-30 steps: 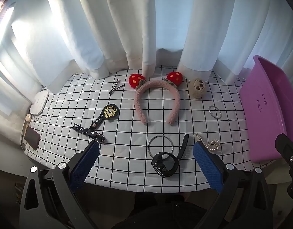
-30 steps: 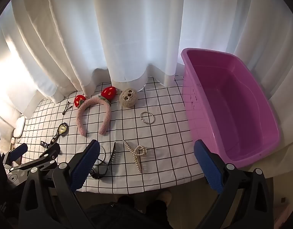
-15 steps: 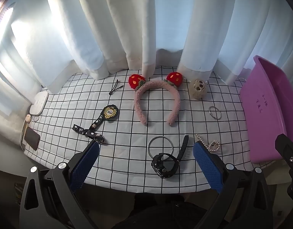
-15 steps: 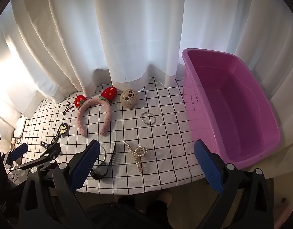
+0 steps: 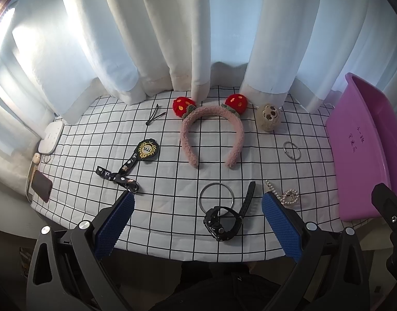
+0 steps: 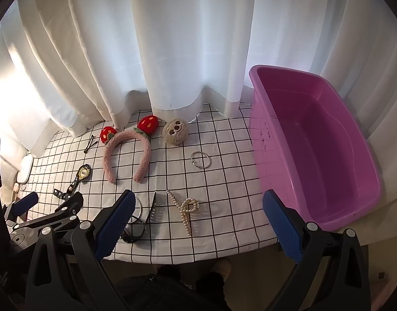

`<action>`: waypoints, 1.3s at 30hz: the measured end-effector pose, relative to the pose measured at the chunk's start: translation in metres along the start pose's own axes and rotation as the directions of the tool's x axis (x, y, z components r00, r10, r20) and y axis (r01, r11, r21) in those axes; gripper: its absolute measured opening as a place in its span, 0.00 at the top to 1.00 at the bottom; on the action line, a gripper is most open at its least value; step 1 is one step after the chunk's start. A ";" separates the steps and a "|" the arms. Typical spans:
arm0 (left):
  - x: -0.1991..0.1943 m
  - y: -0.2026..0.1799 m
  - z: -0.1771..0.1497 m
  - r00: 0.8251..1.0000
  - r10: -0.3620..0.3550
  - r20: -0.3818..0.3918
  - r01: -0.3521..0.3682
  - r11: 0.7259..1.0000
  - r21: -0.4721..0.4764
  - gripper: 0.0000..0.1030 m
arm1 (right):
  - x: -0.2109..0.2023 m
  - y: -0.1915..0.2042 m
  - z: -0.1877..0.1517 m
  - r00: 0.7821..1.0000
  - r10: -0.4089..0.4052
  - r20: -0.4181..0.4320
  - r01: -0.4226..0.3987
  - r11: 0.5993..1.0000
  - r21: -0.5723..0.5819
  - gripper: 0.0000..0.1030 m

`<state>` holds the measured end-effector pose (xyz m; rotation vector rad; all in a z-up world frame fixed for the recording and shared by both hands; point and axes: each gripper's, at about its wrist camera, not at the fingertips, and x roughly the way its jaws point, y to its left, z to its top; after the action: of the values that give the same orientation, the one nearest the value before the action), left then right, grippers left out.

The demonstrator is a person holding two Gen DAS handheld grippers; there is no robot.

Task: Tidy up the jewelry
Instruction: 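Move both tools toward the black watch and pearl claw clip, then grasp the black watch with the left tool while the right tool grasps the pearl claw clip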

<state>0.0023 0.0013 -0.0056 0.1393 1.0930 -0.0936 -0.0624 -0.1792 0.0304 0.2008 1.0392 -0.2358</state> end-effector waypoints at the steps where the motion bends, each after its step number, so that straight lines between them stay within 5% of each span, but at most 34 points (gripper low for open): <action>1: 0.001 0.000 0.000 1.000 0.000 -0.003 0.000 1.000 -0.001 0.06 | 0.001 0.000 0.001 1.000 0.002 -0.003 -0.002 1.000 0.000 0.09; 12: 0.020 0.010 -0.006 0.998 -0.037 -0.055 0.034 0.997 -0.066 0.06 | 0.021 0.002 -0.003 0.999 0.034 -0.035 -0.037 0.996 -0.076 0.09; 19: 0.060 0.029 -0.029 0.990 -0.014 -0.138 0.002 0.997 -0.081 0.06 | 0.073 0.009 -0.032 0.981 0.118 -0.151 -0.142 0.978 -0.153 0.09; 24: 0.089 0.043 -0.049 0.995 0.011 -0.098 -0.019 0.997 -0.078 0.06 | 0.114 0.005 -0.047 0.966 0.147 -0.212 -0.177 0.976 -0.128 0.09; 34: 0.140 0.035 -0.080 0.979 -0.168 -0.116 0.157 0.983 -0.098 0.06 | 0.179 0.002 -0.061 0.958 0.129 -0.255 -0.169 0.976 -0.140 0.09; 39: 0.139 0.014 -0.083 0.977 -0.190 -0.094 0.187 0.981 -0.044 0.06 | 0.197 0.003 -0.065 0.958 0.125 -0.259 -0.171 0.972 -0.160 0.09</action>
<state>-0.0049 0.0273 -0.1659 0.0082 1.2039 -0.2398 -0.0197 -0.1780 -0.1727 0.1451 1.2804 0.0225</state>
